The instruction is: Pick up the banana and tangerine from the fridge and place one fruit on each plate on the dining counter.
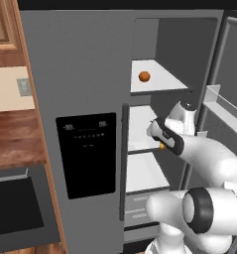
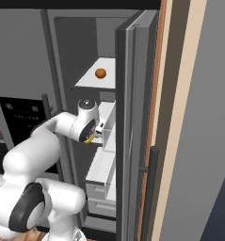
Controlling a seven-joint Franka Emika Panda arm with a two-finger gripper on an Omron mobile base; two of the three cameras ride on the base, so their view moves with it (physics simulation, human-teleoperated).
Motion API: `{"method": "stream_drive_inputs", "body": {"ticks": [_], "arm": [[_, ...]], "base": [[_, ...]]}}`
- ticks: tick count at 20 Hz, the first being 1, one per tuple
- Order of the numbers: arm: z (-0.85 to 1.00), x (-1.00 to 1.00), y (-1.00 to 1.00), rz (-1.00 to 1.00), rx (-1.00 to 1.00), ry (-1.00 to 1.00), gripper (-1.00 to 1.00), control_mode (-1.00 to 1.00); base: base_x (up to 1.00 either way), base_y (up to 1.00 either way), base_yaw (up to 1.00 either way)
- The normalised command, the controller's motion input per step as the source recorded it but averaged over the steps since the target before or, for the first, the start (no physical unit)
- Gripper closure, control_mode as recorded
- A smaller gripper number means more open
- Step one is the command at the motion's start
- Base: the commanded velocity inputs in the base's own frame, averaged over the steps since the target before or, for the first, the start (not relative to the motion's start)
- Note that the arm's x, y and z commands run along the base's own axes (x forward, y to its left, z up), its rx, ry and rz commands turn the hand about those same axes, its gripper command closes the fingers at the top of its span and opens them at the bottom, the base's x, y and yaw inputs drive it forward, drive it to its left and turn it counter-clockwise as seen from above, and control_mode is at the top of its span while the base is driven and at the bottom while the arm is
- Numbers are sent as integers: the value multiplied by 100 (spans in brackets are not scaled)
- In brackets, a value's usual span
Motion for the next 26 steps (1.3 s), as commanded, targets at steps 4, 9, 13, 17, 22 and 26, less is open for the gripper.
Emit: {"method": "stream_drive_inputs", "body": {"ticks": [4, 9, 13, 17, 22, 26], "arm": [[95, -42, 0, 0, 0, -4, 100, -100], [88, -46, 0, 0, 0, -2, 100, -100], [83, -49, 0, 0, 0, -1, 100, -100], [75, -54, 0, 0, 0, -4, 100, -100], [63, -59, 0, 0, 0, -5, 100, -100], [54, -57, 0, 0, 0, -6, 100, -100]], "base": [[0, 0, 0], [0, 0, 0], [0, 0, 0], [0, 0, 0], [0, 0, 0], [0, 0, 0]]}}
